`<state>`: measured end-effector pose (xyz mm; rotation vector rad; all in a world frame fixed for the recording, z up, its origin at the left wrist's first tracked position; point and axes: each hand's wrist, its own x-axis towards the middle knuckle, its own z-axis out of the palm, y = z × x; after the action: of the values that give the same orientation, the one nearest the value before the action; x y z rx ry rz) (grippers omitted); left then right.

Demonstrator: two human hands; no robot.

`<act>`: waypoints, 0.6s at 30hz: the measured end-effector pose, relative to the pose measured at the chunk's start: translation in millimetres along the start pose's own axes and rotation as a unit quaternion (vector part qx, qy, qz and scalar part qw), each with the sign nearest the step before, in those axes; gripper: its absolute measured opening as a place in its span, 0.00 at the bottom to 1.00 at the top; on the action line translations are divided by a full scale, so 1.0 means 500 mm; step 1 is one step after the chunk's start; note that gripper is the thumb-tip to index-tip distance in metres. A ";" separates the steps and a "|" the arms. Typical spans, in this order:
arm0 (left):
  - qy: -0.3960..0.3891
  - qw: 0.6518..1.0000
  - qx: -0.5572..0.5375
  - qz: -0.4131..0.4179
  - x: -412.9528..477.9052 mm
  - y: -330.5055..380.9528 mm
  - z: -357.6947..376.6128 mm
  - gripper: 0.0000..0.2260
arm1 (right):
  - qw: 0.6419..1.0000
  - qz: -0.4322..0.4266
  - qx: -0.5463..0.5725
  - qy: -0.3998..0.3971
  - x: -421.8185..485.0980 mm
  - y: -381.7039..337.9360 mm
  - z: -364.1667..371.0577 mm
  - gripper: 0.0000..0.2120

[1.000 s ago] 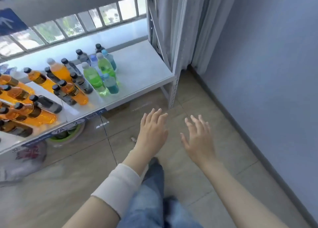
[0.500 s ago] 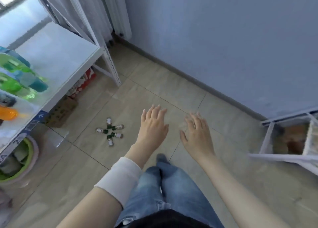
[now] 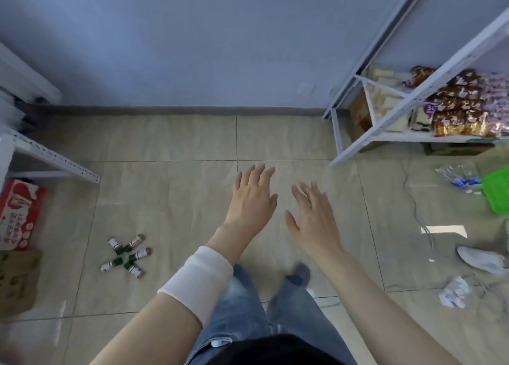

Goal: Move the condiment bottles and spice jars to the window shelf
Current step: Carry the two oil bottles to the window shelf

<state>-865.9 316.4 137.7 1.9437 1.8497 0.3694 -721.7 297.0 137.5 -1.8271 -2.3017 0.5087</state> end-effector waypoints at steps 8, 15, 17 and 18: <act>0.007 0.992 0.008 0.123 0.095 0.325 0.118 0.24 | 0.991 0.098 0.026 0.083 -0.080 0.311 -0.127 0.25; 0.025 0.979 0.026 0.201 0.169 0.588 0.200 0.24 | 0.979 0.134 0.022 0.151 -0.111 0.568 -0.265 0.22; 0.032 0.973 0.032 0.225 0.198 0.646 0.210 0.24 | 0.976 0.135 0.024 0.167 -0.102 0.619 -0.305 0.22; 0.035 0.970 0.036 0.238 0.216 0.673 0.214 0.24 | 0.975 0.138 0.024 0.173 -0.093 0.642 -0.324 0.22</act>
<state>-511.9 404.2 194.8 2.4486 1.4330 0.5252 -364.2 341.6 176.9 -2.0354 -1.8090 0.2492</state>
